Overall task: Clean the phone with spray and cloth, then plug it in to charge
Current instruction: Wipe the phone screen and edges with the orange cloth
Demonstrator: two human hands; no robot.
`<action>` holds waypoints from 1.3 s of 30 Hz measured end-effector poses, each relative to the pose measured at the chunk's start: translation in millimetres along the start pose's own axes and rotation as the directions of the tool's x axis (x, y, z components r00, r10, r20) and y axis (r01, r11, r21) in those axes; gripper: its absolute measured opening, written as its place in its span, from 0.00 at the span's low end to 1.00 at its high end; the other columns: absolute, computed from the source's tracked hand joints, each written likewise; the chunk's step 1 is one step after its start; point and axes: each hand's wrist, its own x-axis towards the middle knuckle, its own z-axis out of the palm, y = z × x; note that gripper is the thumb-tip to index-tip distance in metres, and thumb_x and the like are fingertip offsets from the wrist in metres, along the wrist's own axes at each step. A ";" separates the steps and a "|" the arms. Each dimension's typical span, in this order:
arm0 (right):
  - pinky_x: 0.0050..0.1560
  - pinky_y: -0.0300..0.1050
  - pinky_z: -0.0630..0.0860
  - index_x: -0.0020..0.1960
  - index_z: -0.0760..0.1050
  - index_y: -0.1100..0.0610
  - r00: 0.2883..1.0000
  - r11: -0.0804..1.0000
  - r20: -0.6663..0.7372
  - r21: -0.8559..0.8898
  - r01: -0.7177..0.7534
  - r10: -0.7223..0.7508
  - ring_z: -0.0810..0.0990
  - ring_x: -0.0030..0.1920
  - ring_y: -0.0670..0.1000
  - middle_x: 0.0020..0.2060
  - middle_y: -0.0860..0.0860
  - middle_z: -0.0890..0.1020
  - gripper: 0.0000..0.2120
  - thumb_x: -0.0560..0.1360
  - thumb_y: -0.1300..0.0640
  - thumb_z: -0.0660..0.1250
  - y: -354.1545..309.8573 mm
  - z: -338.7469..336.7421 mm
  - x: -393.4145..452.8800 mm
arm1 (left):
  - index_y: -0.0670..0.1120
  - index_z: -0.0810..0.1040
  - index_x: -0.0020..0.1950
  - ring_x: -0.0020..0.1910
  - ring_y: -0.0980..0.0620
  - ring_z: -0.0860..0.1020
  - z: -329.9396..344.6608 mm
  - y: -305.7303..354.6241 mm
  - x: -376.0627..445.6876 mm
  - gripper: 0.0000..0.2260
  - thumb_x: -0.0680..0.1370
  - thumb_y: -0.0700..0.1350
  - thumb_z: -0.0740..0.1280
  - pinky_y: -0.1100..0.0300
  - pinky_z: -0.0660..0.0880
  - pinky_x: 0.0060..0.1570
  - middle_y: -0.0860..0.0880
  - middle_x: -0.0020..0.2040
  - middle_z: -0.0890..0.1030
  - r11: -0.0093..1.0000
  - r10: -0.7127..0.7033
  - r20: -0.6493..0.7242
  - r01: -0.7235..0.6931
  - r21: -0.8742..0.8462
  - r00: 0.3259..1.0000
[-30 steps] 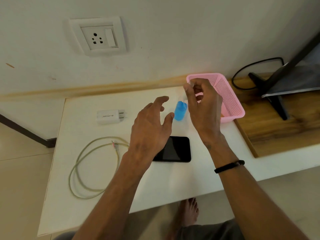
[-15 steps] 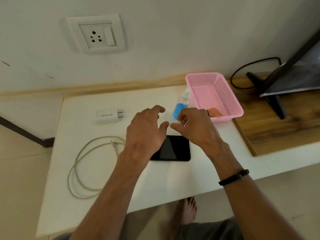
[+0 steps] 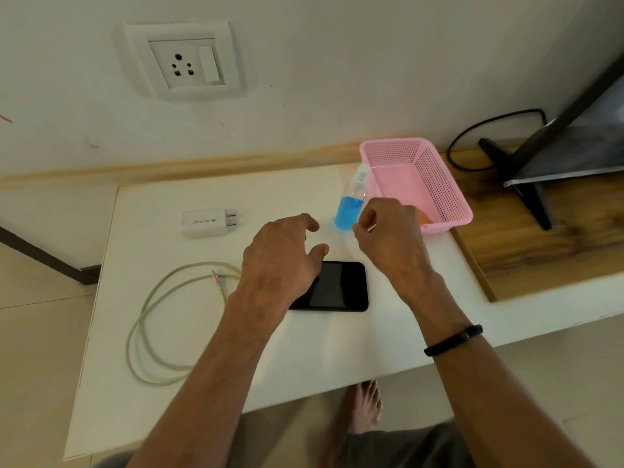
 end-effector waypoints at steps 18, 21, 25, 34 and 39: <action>0.75 0.75 0.48 0.33 0.72 0.56 0.987 0.934 0.029 -0.327 -0.141 0.159 0.82 0.51 0.57 0.31 0.50 0.74 0.33 0.85 0.38 0.44 30.3 -11.3 14.7 | 0.57 0.77 0.67 0.60 0.51 0.78 -10.2 -8.6 -2.9 0.15 0.81 0.59 0.66 0.53 0.75 0.55 0.55 0.59 0.81 0.998 -0.028 0.032 0.026 0.050 0.999; 0.77 0.72 0.48 0.33 0.71 0.56 0.986 0.934 0.011 -0.323 -0.153 0.166 0.82 0.53 0.56 0.30 0.48 0.72 0.33 0.85 0.38 0.44 32.9 -13.4 14.1 | 0.57 0.77 0.67 0.59 0.51 0.78 -12.3 -10.1 -3.1 0.16 0.81 0.59 0.66 0.53 0.75 0.55 0.55 0.59 0.81 0.998 -0.032 0.028 0.031 0.049 0.999; 0.77 0.70 0.48 0.33 0.70 0.55 0.983 0.954 -0.025 -0.236 -0.185 0.184 0.76 0.51 0.51 0.30 0.47 0.70 0.31 0.85 0.39 0.45 32.1 -16.8 15.7 | 0.56 0.77 0.66 0.59 0.51 0.78 -14.1 -11.8 -2.8 0.15 0.81 0.58 0.67 0.54 0.74 0.53 0.56 0.59 0.82 0.999 -0.027 0.020 0.026 0.039 0.999; 0.46 0.42 0.82 0.37 0.83 0.54 0.861 0.716 -0.213 0.663 -0.220 0.462 0.86 0.40 0.46 0.38 0.48 0.87 0.27 0.83 0.40 0.56 1.8 -66.8 4.7 | 0.55 0.81 0.61 0.55 0.52 0.81 -16.0 -8.2 -5.2 0.10 0.83 0.53 0.65 0.55 0.78 0.54 0.56 0.54 0.84 0.993 -0.004 -0.063 -0.004 -0.120 0.998; 0.53 0.55 0.82 0.46 0.85 0.48 0.891 0.239 0.216 0.914 -0.329 0.400 0.87 0.51 0.53 0.41 0.50 0.86 0.16 0.82 0.41 0.62 -10.2 -73.1 -43.8 | 0.55 0.82 0.62 0.52 0.54 0.83 -18.2 2.9 -3.4 0.11 0.84 0.51 0.63 0.64 0.78 0.47 0.55 0.53 0.85 0.849 -0.020 0.102 0.071 -0.524 0.995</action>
